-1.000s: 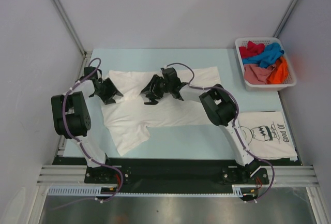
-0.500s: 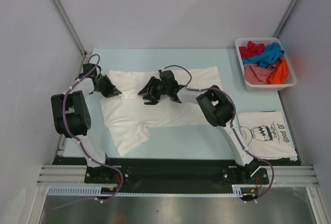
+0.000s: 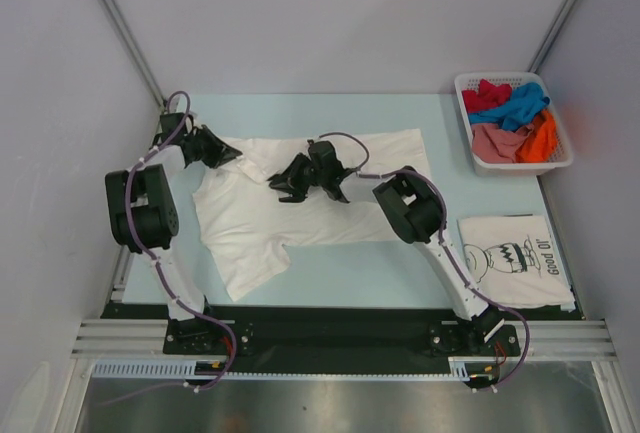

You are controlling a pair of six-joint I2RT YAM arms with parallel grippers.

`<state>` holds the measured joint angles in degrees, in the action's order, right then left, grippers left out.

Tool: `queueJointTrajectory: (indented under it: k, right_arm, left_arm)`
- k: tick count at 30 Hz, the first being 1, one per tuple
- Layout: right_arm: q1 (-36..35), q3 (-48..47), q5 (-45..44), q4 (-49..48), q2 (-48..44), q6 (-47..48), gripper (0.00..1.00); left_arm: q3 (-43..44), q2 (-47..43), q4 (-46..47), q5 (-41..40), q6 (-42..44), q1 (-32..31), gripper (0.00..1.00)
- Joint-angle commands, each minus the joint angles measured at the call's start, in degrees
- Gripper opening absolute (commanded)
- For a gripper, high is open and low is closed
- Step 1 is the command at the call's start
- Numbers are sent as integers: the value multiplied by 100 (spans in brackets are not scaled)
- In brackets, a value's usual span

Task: Fold and stack the t-shirts
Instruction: Fold the tshirt

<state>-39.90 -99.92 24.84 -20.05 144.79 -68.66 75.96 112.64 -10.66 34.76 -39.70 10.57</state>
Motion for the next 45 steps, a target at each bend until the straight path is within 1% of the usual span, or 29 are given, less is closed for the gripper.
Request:
queueJointTrajectory:
  k: [1,6,10,14,18,20,21,24,25,26,27,33,35,36,39,45]
  right_arm:
    - [-88,-300,-111,-525,137,-383,18]
    - [-150,-458,-383,-605,303,-648,22]
    - [-185,-739,-576,-552,462,-841,26]
    - [-185,-1117,-629,-482,664,-956,26]
    - [-202,-1205,-814,-499,743,-1122,27]
    - [-202,-1275,-945,-220,717,-1149,28]
    - [-220,-1241,-998,78,682,-1158,28]
    - [-281,-1039,-1402,316,436,-1123,29]
    - [-299,-1108,-1525,466,427,-1053,34]
    - [-308,-1109,-1552,467,453,-1035,36]
    - [-317,-1231,-1579,754,462,-1026,37]
    - [-448,-1240,-2263,1582,252,-1096,38]
    - [-501,-1433,-2475,1889,260,-1158,38]
    - [-519,-1512,-2632,2274,304,-1175,38]
    - [-554,-1873,-2966,2952,374,-1141,39]
    - [-624,-2259,-3318,3551,559,-1255,36]
  left_arm:
    - [156,12,836,355,-353,33,0]
    - [182,83,1539,505,-819,15,0]
    - [261,179,1715,601,-1056,15,0]
    - [226,223,1874,655,-1197,15,0]
    - [313,284,1944,655,-1207,7,0]
    - [340,329,1962,698,-1268,7,0]
    - [349,346,1971,698,-1277,7,0]
    - [305,338,1988,707,-1259,-11,0]
    - [279,329,1988,707,-1259,-11,0]
    - [279,329,1988,707,-1250,-11,0]
    - [261,329,1997,699,-1250,-28,1]
    - [86,232,2041,681,-1250,-28,0]
    - [33,223,2102,681,-1268,-28,0]
    - [-11,206,2120,690,-1285,-28,0]
    - [-99,171,2164,707,-1294,-28,0]
    - [-336,83,2357,734,-1373,-46,0]
